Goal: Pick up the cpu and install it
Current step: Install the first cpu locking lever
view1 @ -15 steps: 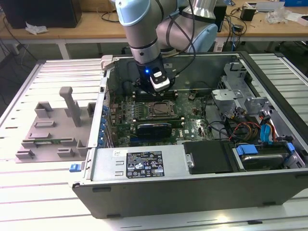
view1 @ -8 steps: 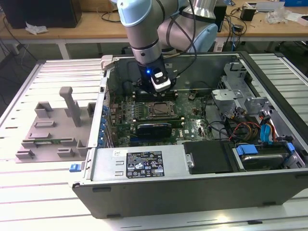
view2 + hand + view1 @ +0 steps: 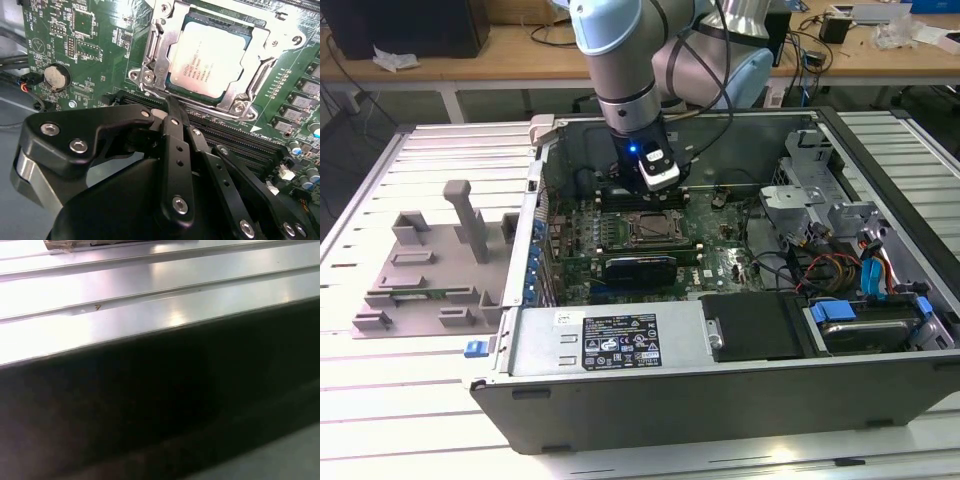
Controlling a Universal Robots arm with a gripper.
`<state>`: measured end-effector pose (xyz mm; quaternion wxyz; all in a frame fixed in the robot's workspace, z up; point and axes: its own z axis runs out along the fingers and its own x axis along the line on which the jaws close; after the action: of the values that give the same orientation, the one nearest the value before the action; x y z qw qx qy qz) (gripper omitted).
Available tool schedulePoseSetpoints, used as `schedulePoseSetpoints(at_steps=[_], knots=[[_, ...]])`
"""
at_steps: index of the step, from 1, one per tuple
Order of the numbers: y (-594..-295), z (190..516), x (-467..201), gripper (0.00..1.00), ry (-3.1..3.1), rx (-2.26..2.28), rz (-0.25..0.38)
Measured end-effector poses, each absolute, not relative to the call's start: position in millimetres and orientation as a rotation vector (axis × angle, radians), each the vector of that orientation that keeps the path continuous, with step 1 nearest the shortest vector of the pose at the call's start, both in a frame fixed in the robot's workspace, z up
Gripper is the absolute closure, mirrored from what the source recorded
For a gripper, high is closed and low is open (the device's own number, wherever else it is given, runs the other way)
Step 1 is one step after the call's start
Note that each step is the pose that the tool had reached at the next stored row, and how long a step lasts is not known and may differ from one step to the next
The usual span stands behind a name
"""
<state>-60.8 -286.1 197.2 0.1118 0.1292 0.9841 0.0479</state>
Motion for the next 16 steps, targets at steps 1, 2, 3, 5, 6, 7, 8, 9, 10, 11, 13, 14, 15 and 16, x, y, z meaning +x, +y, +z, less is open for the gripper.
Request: schedulePoseSetpoints(at_steps=[1, 2, 3, 5, 6, 7, 8, 9, 10, 11, 13, 14, 15, 16], knots=[[-286, 197, -61, 0.89, 2.889, 0.38, 0.141], [-287, 197, -60, 0.89, 2.889, 0.38, 0.141], [-288, 197, -60, 0.89, 2.889, 0.381, 0.141], [-288, 197, -60, 0.89, 2.889, 0.381, 0.141], [-288, 197, -60, 0.89, 2.889, 0.381, 0.14], [-288, 197, -60, 0.89, 2.889, 0.381, 0.14], [-288, 197, -60, 0.89, 2.889, 0.381, 0.14], [-288, 197, -60, 0.89, 2.889, 0.381, 0.14], [-288, 197, -60, 0.89, 2.889, 0.381, 0.14], [-288, 198, -60, 0.89, 2.889, 0.381, 0.141], [-288, 203, -60, 0.89, 2.889, 0.38, 0.134], [-288, 204, -60, 0.89, 2.889, 0.38, 0.133], [-288, 206, -60, 0.89, 2.889, 0.38, 0.132], [-288, 211, -60, 0.89, 2.889, 0.379, 0.128]])
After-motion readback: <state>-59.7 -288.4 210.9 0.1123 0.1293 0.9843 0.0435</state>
